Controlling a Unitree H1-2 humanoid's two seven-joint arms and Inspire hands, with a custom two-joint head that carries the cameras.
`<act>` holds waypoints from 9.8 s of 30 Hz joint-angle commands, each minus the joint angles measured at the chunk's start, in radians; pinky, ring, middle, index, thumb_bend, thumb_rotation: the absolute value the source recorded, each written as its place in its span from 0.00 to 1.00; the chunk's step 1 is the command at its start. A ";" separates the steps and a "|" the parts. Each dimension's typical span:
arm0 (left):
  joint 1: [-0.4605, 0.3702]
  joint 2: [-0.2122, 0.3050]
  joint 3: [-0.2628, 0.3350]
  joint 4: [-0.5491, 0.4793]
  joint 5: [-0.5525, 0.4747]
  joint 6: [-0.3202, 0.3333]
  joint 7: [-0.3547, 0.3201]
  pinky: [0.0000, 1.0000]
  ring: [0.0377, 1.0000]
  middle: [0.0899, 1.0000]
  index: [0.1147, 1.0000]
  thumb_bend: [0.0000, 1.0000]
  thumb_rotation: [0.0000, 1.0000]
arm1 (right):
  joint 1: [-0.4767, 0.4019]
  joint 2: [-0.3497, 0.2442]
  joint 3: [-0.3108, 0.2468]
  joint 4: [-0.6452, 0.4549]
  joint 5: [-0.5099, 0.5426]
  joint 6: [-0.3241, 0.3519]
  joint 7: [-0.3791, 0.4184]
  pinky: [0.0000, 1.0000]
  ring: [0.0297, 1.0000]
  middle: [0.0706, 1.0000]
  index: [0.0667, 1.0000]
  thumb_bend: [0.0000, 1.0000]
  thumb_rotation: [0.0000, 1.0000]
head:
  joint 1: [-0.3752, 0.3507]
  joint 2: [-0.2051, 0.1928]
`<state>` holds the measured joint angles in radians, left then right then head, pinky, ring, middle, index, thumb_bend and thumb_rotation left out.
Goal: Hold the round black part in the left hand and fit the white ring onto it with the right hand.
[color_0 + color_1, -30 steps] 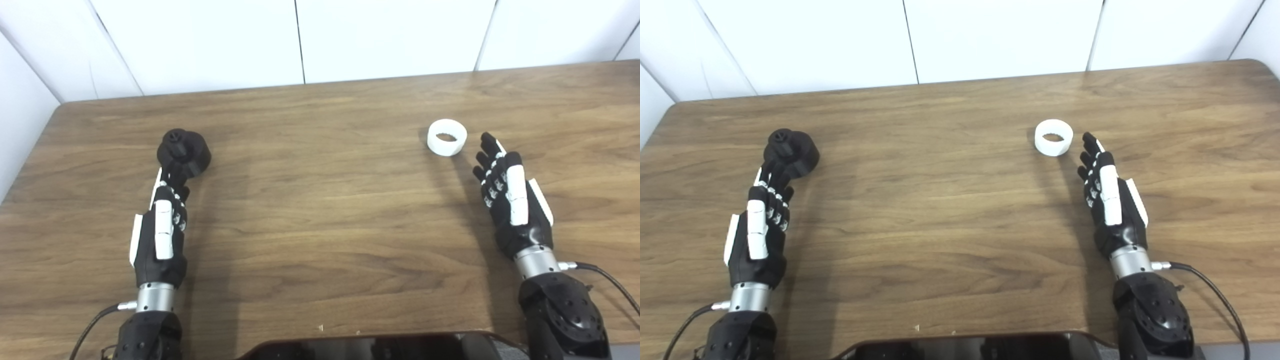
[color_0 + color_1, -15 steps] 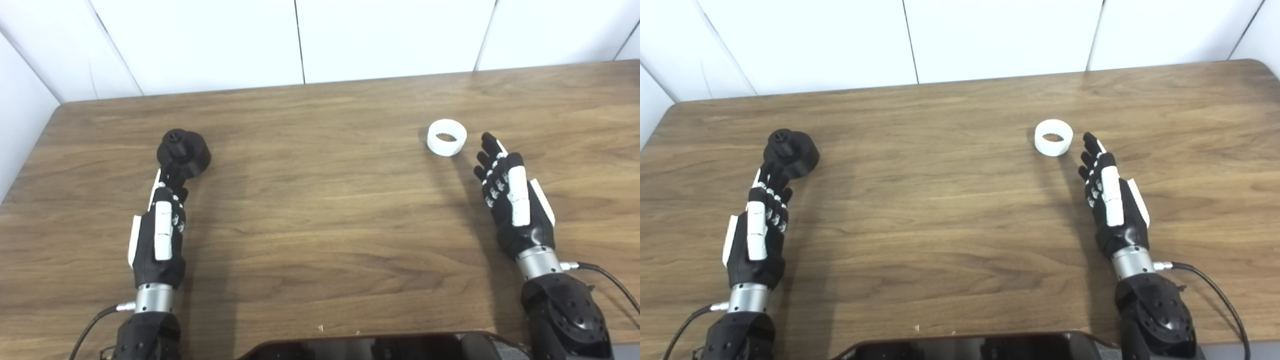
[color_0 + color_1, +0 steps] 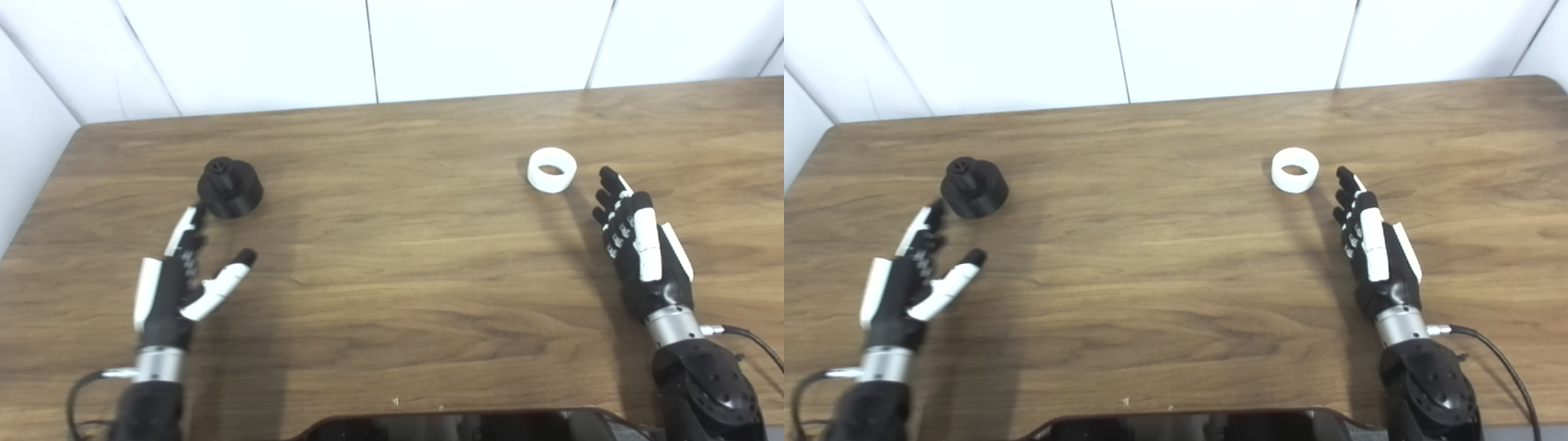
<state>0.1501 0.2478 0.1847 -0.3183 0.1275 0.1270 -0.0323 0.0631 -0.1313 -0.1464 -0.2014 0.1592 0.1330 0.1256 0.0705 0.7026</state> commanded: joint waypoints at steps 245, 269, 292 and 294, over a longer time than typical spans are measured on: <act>-0.263 0.056 -0.577 0.170 0.520 -0.103 -0.260 0.89 0.97 0.90 0.63 0.83 0.29 | -0.446 -0.278 0.183 0.274 -0.636 0.035 -0.104 0.93 0.98 0.92 0.71 0.93 0.33 | -0.107 -0.019; -0.268 0.053 -0.571 0.182 0.515 -0.119 -0.248 0.87 0.96 0.90 0.62 0.84 0.30 | -0.523 -0.273 0.261 0.439 -0.638 0.028 -0.090 0.91 0.98 0.91 0.72 0.97 0.34 | -0.103 -0.027; -0.263 0.047 -0.573 0.182 0.527 -0.115 -0.246 0.86 0.96 0.90 0.63 0.84 0.31 | -0.550 -0.257 0.302 0.513 -0.651 0.001 -0.117 0.93 0.97 0.91 0.67 0.92 0.29 | -0.093 -0.026; -0.262 0.046 -0.572 0.186 0.524 -0.117 -0.243 0.86 0.96 0.90 0.63 0.84 0.31 | -0.550 -0.256 0.301 0.515 -0.649 -0.004 -0.118 0.94 0.98 0.91 0.66 0.91 0.29 | -0.093 -0.026</act>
<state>-0.1199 0.2884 -0.3774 -0.1530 0.6454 -0.0021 -0.2563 -0.4402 -0.3874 0.1550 0.3237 -0.4945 0.1571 0.0155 -0.0215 0.6750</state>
